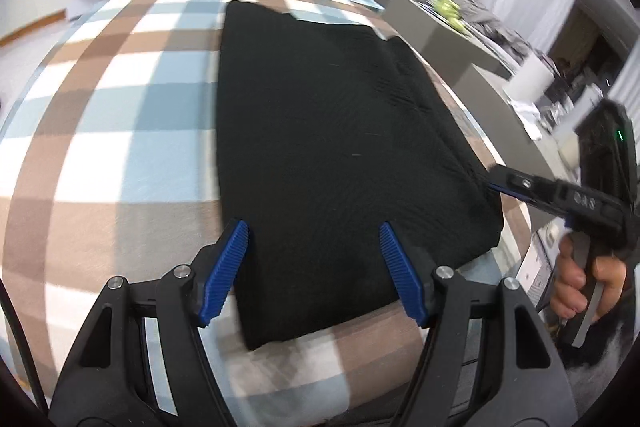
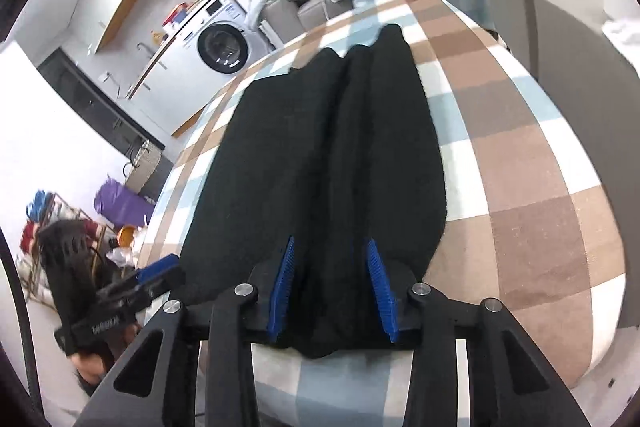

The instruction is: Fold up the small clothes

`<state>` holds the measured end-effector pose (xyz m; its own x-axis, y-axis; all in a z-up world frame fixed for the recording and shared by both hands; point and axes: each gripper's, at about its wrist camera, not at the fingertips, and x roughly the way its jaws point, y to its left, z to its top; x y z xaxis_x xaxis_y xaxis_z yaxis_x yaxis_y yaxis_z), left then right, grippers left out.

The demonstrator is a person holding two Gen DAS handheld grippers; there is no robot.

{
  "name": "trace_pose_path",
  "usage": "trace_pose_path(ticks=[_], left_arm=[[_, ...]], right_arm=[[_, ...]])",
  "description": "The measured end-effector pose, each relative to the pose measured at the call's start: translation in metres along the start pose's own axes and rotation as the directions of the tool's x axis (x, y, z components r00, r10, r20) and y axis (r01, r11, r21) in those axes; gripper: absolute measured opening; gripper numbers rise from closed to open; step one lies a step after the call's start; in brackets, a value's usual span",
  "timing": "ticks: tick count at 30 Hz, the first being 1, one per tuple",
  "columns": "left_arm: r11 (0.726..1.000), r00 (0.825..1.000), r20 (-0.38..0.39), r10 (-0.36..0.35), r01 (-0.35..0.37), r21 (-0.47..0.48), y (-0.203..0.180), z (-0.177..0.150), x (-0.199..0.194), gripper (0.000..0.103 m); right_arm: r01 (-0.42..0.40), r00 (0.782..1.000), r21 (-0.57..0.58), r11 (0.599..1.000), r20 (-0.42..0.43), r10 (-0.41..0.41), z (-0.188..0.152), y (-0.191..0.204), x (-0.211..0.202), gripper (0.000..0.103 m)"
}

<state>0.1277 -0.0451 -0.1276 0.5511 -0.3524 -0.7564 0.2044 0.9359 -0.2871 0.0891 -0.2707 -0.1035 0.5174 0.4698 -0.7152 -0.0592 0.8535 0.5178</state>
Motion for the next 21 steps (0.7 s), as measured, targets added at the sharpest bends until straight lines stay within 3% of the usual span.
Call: trace_pose_path(ticks=[2, 7, 11, 12, 14, 17, 21], left_arm=[[0.999, 1.0, -0.013, -0.01, 0.011, 0.046, -0.011, -0.001, 0.009, 0.067], [0.993, 0.998, -0.038, 0.04, -0.036, 0.112, -0.024, -0.006, 0.021, 0.068], [0.997, 0.999, -0.045, 0.002, 0.001, 0.073, -0.017, -0.003, 0.018, 0.069], [0.998, 0.999, -0.041, -0.013, 0.015, 0.053, -0.013, -0.001, 0.016, 0.069], [0.999, 0.999, -0.028, -0.032, 0.033, 0.023, -0.007, 0.003, 0.011, 0.068], [0.999, 0.999, 0.001, -0.043, 0.043, -0.004, 0.0, 0.01, 0.001, 0.068], [0.995, 0.995, 0.032, -0.094, 0.095, -0.025, 0.006, 0.018, -0.014, 0.069]], right_arm=[[-0.018, 1.0, 0.004, 1.0, -0.008, 0.018, 0.004, -0.002, 0.008, 0.041], [-0.036, 0.999, -0.035, 0.999, -0.022, 0.036, 0.018, 0.005, 0.035, 0.042], [-0.04, 0.999, -0.083, 0.996, -0.036, 0.037, 0.03, 0.016, 0.059, 0.042], [-0.034, 0.999, -0.106, 0.994, -0.037, 0.03, 0.033, 0.02, 0.065, 0.039], [-0.01, 0.999, -0.162, 0.987, -0.044, 0.003, 0.037, 0.027, 0.072, 0.014], [0.018, 0.999, -0.253, 0.967, -0.029, -0.026, 0.042, 0.042, 0.071, 0.008], [0.063, 0.996, -0.344, 0.937, 0.086, -0.035, 0.053, 0.069, 0.023, 0.005]])
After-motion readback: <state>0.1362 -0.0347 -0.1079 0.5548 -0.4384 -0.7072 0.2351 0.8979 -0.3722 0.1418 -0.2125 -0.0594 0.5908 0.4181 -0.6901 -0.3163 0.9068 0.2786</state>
